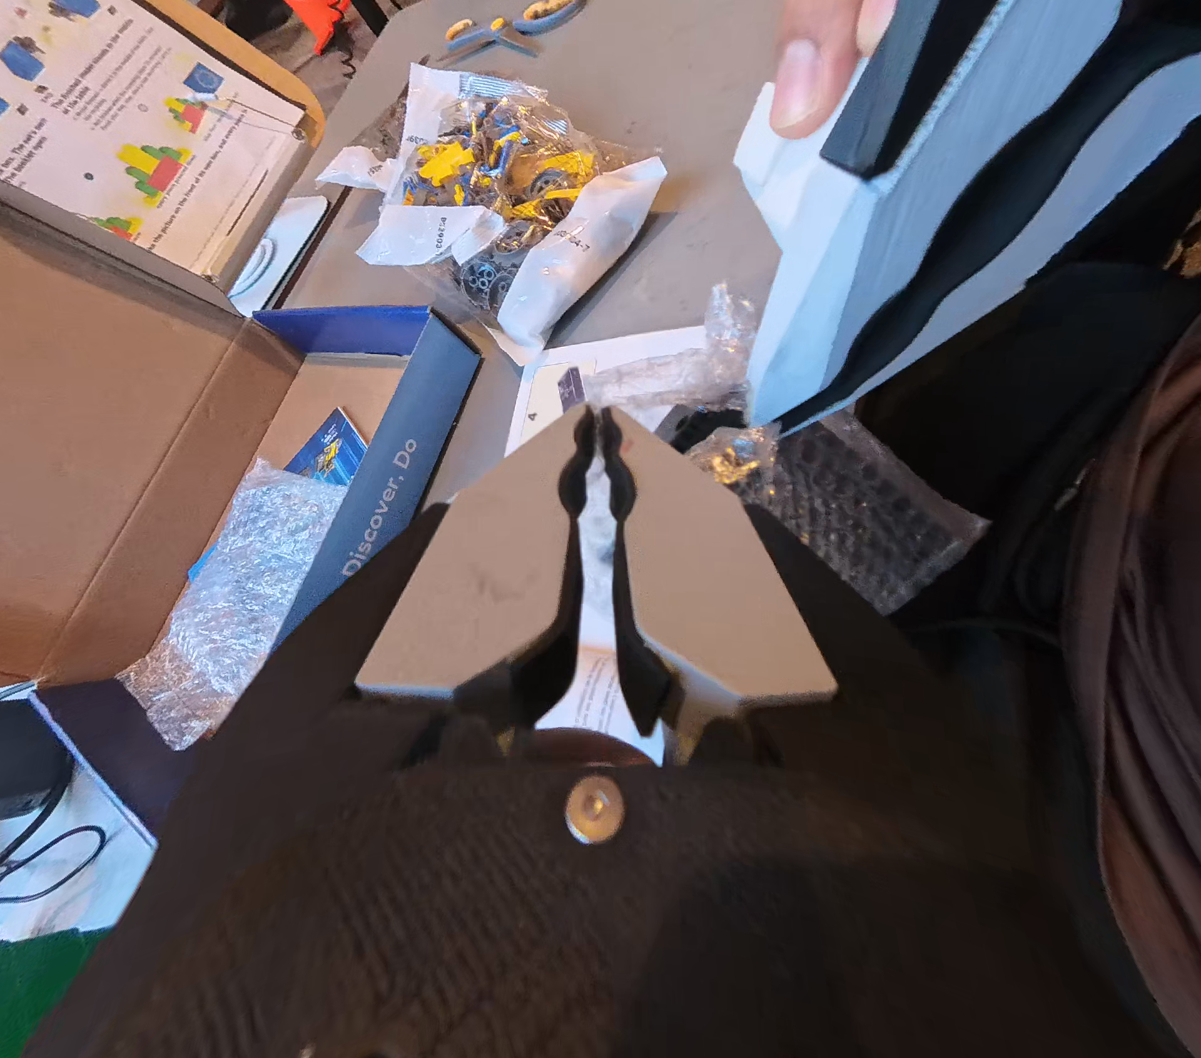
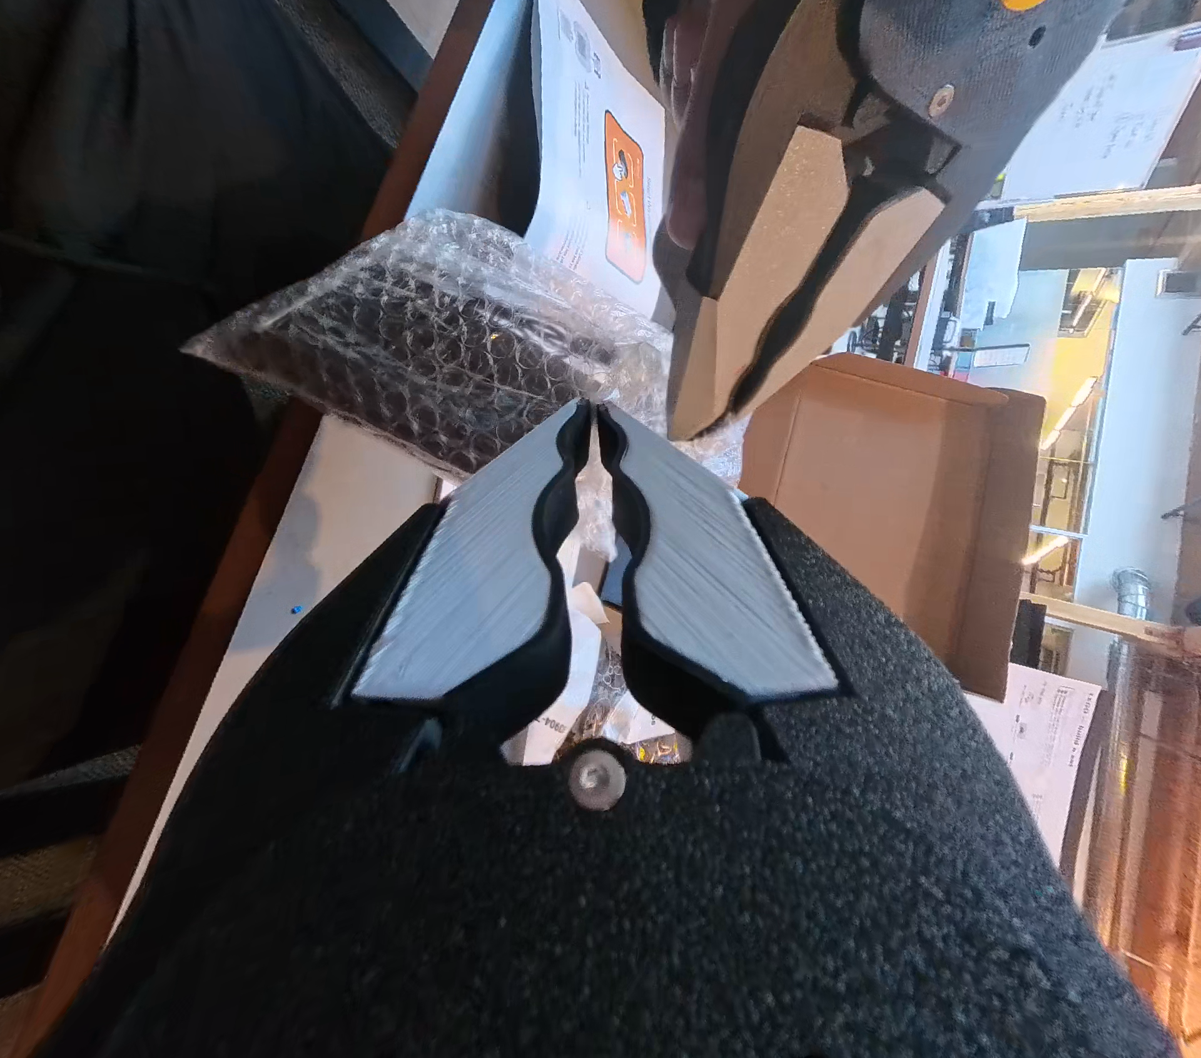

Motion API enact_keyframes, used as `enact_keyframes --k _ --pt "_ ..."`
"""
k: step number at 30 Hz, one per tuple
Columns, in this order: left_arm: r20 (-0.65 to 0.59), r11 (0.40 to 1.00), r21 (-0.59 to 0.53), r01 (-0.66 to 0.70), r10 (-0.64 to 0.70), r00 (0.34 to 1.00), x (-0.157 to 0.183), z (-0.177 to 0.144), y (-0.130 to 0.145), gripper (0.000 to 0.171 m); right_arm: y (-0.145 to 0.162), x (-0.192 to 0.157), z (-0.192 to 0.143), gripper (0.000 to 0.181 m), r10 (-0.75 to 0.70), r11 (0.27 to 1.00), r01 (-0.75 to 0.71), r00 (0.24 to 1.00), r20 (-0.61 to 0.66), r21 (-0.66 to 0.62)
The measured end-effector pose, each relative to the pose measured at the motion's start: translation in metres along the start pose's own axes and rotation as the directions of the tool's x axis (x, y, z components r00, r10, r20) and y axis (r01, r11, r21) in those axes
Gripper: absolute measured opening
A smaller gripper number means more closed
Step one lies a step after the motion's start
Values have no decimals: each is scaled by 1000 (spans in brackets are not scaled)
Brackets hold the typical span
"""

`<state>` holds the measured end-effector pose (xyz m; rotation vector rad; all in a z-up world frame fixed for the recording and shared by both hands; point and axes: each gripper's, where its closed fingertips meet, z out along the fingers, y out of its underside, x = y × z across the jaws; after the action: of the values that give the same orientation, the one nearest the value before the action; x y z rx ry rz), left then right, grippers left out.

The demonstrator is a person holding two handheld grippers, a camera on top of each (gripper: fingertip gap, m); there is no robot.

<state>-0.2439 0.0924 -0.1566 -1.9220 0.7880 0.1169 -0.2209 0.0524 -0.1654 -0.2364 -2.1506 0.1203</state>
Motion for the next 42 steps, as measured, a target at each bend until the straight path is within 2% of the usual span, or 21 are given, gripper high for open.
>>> enact_keyframes --k 5,10,16,23,28,33,38,42 --pt "102 998 66 0 -7 995 -15 -6 -17 0 11 10 -6 2 40 999 -41 999 -34 -20" --pt "169 996 83 -22 8 986 -19 -14 -29 0 28 16 -5 4 116 991 -119 992 -43 -58" --pt "176 999 39 9 -15 984 -18 -6 -23 0 34 10 1 9 203 977 -202 979 10 -71" --pt "153 995 47 83 -90 984 -18 -8 -24 0 27 5 11 23 153 986 -152 988 0 -74" --pt "158 996 41 76 -81 984 -19 -8 -23 0 32 6 13 5 119 986 -121 993 -26 -111" --pt "133 998 -7 66 -65 989 -14 -8 -14 0 27 8 9 1 51 994 -55 997 -51 -96" --pt "84 997 -50 61 -57 995 -5 -8 -7 27 20 -1 12 1 -23 996 21 999 -28 -87" --pt "87 996 -87 1 6 996 -2 -4 -2 29 9 -2 9 1 -50 997 49 998 -24 -58"
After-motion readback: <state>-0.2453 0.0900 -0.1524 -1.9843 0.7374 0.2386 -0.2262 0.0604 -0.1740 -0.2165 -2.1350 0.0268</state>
